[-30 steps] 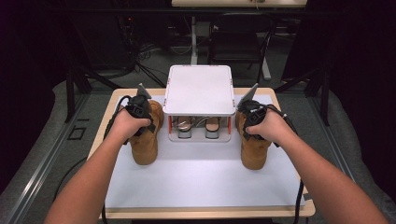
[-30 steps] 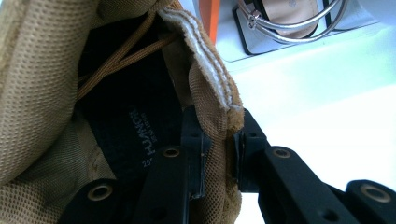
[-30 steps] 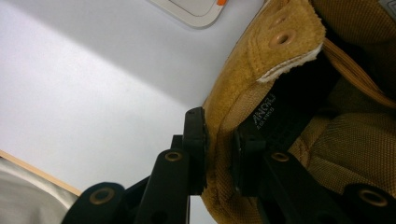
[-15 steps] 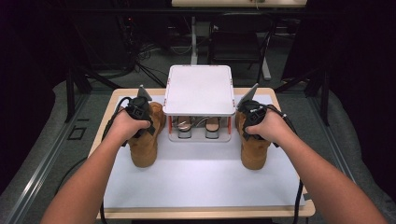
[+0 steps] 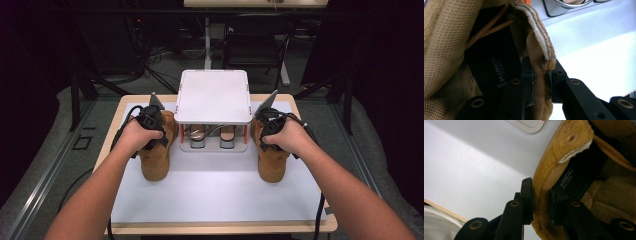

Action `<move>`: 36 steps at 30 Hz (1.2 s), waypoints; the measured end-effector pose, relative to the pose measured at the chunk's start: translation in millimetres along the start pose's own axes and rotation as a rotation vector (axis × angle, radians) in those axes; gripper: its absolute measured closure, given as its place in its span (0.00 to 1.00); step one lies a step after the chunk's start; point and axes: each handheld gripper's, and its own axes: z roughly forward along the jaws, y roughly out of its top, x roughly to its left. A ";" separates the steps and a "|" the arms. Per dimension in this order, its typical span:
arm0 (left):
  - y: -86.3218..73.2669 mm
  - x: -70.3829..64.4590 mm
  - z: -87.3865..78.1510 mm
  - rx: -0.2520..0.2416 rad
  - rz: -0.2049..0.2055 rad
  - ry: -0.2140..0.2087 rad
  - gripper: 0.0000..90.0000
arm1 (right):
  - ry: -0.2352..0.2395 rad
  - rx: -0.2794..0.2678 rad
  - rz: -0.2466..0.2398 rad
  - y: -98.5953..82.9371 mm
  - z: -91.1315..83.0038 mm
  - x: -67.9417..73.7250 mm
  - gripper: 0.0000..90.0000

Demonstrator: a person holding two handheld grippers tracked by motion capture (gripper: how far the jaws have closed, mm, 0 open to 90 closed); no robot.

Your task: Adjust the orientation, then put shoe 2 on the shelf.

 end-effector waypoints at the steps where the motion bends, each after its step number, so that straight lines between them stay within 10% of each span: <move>1: 0.0 -0.1 0.0 0.000 0.001 0.000 0.86 | 0.003 -0.003 0.006 -0.1 0.3 -0.2 0.84; 36: 1.2 -9.2 -21.6 -0.041 0.032 0.030 0.71 | -0.003 -0.002 0.004 0.8 -8.9 4.8 0.64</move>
